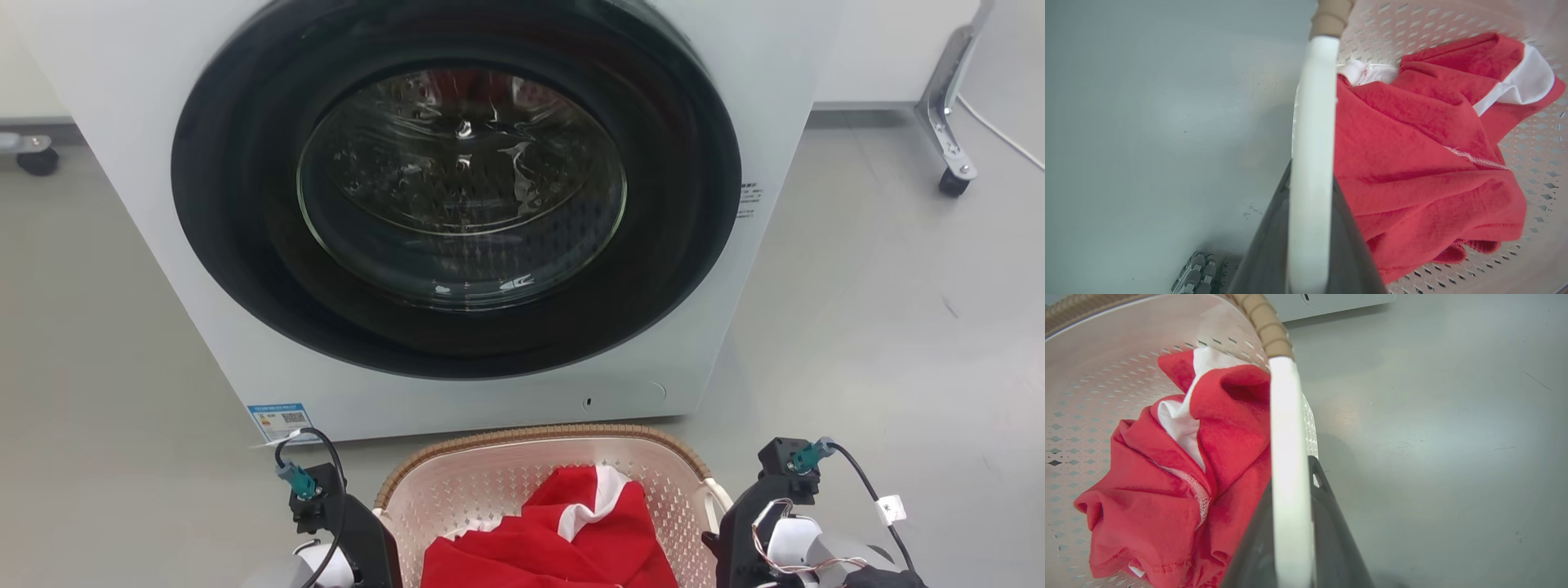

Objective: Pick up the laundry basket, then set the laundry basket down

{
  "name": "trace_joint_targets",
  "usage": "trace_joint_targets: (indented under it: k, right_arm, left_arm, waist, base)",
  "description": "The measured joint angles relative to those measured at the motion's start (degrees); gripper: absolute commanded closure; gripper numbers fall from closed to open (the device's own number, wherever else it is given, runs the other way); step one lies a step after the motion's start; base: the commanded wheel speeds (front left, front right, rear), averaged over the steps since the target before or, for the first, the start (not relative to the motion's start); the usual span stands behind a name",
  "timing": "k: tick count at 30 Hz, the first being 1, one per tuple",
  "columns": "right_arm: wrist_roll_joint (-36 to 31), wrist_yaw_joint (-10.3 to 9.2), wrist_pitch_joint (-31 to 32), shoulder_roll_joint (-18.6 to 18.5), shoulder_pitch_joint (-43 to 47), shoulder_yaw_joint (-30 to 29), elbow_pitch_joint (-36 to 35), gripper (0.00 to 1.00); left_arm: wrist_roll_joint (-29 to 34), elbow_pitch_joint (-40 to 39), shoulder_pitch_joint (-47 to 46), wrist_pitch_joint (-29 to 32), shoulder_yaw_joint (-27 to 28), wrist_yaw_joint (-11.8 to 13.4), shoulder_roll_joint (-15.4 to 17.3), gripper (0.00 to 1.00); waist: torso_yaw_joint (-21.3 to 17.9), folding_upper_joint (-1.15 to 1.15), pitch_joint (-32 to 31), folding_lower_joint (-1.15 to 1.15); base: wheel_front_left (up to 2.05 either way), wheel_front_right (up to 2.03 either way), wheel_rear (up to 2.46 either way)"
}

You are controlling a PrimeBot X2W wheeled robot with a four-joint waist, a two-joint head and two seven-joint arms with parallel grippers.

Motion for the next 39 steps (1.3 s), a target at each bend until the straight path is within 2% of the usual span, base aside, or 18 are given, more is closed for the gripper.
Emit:
trace_joint_targets:
  k: [13, 39]
  right_arm:
    - [2.0, -0.31, 2.3, 0.0, 1.7, 0.6, 0.1, 1.00]
    - [4.4, -1.29, 3.4, 0.1, 3.0, 1.7, -0.1, 1.00]
  left_arm:
    - [-1.9, 0.0, 1.3, 2.1, -1.4, 0.9, 0.0, 1.00]
    - [-2.2, 0.5, 1.4, 3.4, -2.5, 1.6, 0.0, 1.00]
  waist:
    - [0.1, 0.00, -3.3, 0.00]
    - [0.0, 0.01, -4.0, 0.01]
  base:
    - [0.00, 0.00, 0.00]
    - [0.00, 0.00, 0.00]
